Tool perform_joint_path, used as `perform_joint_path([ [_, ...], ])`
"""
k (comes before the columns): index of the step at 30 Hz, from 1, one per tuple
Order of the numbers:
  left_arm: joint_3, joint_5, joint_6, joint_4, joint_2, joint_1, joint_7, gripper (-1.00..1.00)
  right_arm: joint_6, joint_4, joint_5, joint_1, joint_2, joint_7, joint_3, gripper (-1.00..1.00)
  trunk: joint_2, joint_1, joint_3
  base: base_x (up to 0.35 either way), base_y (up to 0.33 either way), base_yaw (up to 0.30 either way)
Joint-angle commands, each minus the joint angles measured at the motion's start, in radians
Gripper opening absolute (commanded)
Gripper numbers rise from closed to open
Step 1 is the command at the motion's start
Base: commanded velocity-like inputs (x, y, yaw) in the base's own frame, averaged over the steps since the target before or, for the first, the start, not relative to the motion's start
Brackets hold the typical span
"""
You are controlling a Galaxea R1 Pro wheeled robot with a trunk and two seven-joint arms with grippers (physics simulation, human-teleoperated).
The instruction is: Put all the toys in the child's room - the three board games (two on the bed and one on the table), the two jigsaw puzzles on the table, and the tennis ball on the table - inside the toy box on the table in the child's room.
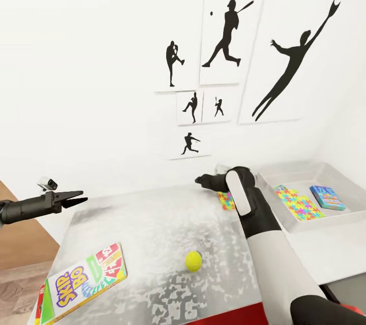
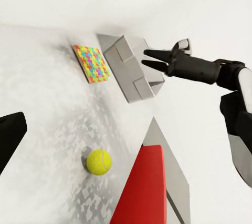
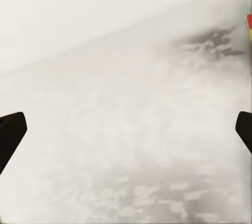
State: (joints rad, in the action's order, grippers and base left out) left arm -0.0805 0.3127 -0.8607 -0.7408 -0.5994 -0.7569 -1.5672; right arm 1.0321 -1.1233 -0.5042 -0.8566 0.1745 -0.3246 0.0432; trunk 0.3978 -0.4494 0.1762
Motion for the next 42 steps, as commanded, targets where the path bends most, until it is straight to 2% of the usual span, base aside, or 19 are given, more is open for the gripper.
perform_joint_path([
  [1,0.001,0.0,-0.011,0.0,0.0,-0.001,-0.004,1.0,0.002,0.004,-0.01,-0.002,0.0,-0.023,0.006,1.0,0.002,-0.001,0.002,0.0,0.0,0.0],
  [6,0.001,0.0,-0.011,0.0,0.0,-0.001,-0.004,1.0,0.0,0.012,-0.011,-0.002,0.0,-0.063,0.022,1.0,0.002,-0.001,0.002,-0.019,0.0,0.139],
  [12,0.002,0.0,-0.011,0.0,0.0,-0.001,-0.004,1.0,-0.001,0.018,-0.012,-0.002,0.0,-0.075,0.037,1.0,0.002,-0.001,0.002,-0.087,0.024,0.263],
  [22,0.002,0.0,-0.011,0.0,0.001,0.0,-0.004,1.0,-0.001,0.027,-0.012,-0.002,0.0,-0.077,0.041,1.0,0.002,-0.001,0.003,-0.042,0.025,0.289],
  [38,0.002,-0.002,-0.011,0.0,0.001,-0.001,-0.004,1.0,-0.001,0.058,-0.012,-0.002,0.0,-0.077,0.038,1.0,0.002,-0.001,0.011,-0.084,0.131,0.286],
  [42,0.002,-0.003,-0.011,0.0,0.001,-0.001,-0.004,1.0,-0.002,0.06,-0.012,-0.002,0.0,-0.077,0.035,1.0,0.002,-0.001,0.012,-0.066,0.149,0.125],
])
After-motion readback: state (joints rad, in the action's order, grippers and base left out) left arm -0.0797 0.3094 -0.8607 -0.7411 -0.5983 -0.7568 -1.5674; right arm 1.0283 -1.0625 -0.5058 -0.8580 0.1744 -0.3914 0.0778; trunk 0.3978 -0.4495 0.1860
